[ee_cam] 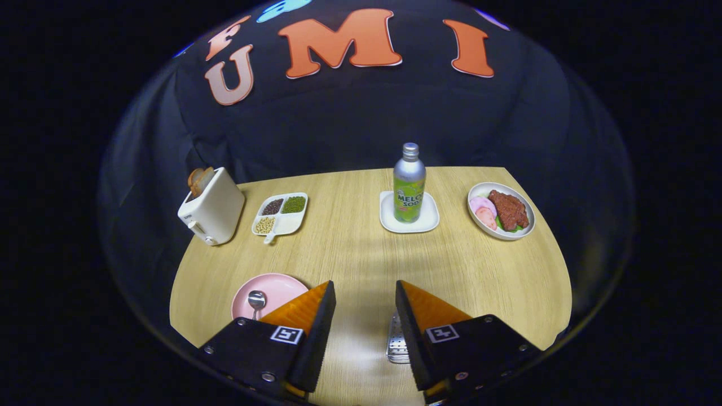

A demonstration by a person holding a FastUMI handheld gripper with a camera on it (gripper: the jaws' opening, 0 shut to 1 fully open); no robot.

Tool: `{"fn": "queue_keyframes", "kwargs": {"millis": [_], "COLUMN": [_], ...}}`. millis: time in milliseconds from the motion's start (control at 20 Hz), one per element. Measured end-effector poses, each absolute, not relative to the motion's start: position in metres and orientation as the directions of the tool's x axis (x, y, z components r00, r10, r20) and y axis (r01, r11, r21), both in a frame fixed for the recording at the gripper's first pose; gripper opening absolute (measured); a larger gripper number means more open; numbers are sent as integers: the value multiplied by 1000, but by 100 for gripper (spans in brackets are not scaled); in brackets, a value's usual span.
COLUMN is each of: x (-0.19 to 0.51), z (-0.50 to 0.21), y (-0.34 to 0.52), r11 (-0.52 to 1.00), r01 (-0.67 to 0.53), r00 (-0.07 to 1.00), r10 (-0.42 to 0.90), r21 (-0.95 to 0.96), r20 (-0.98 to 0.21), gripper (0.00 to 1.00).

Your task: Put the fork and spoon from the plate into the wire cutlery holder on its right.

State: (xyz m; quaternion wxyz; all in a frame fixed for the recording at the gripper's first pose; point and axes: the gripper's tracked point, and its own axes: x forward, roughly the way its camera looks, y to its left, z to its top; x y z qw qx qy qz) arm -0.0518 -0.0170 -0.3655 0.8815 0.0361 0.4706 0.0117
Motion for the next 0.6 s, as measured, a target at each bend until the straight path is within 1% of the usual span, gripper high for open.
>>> {"fn": "queue_keyframes", "kwargs": {"millis": [100,200,300,600], "x": [-59,-68,-79,-101], "z": [-368,-378,-388,-418], "y": [6,30,54,118], "r11": [996,992,986,963], "r01": [-32,-78,-123,-208], "r00": [551,525,484,373], "r10": [90,126,161,242], "r21": [87,100,115,173], "r20": [-829,-842,-860,-896], "gripper": [75,81,85,86]}}
